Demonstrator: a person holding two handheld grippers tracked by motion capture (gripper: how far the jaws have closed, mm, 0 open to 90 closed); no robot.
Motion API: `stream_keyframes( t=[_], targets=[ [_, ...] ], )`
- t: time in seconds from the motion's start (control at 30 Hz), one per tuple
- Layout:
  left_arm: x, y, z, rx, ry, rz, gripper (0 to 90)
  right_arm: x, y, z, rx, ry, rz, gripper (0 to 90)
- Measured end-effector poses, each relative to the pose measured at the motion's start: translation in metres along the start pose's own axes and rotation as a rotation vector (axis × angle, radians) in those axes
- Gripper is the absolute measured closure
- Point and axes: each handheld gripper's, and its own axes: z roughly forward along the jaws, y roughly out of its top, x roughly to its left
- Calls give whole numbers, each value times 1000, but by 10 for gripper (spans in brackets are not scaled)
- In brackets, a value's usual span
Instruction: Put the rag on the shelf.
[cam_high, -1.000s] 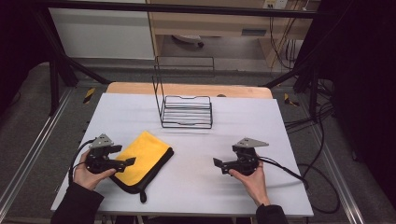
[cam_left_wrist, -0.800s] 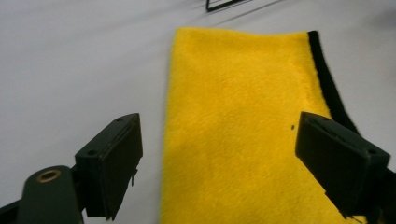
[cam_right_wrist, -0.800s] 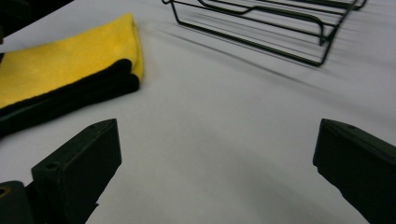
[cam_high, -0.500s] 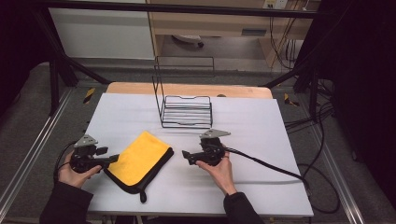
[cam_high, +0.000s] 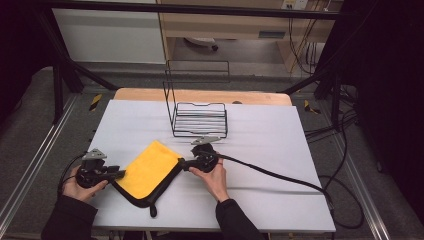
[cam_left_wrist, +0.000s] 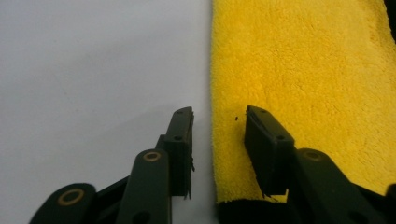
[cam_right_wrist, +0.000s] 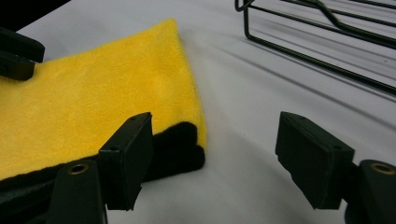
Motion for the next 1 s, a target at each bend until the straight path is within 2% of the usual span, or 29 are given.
stream_keyframes(
  t=[0.1, 0.13, 0.23, 0.3, 0.4, 0.53, 0.57, 0.6, 0.7, 0.87, 1.0],
  targets=[
    [-1, 0, 1, 13, -15, 8, 681, 3, 2, 5, 15, -2, 3, 347],
    [-2, 0, 1, 16, -19, 9, 708, 5, 2, 10, 21, -2, -5, 395],
    [-3, -1, 1, 25, -29, 19, 712, 6, 2, 14, 31, 1, 5, 432],
    [-2, -2, 2, 32, -49, 2, 721, 7, -2, 17, 67, 1, 12, 472],
    [-1, -2, 1, 39, -65, -7, 745, 7, -4, 19, 79, 11, 14, 520],
    [-5, 0, 1, 51, -55, 10, 807, 9, -5, 19, 90, 36, 55, 628],
    [-6, 0, 1, 57, -50, 8, 837, 8, -5, 20, 100, 47, 64, 683],
    [-6, 1, 0, 57, -47, 5, 837, 8, -5, 20, 100, 47, 64, 683],
    [-7, 1, -1, 62, -44, -2, 861, 7, -2, 19, 108, 78, 86, 790],
    [-9, 1, -4, 69, -65, -28, 868, 6, 0, 16, 99, 87, 70, 808],
    [-15, 1, -4, 52, -114, -51, 869, 4, 11, 3, 107, 98, 45, 811]
  ],
)
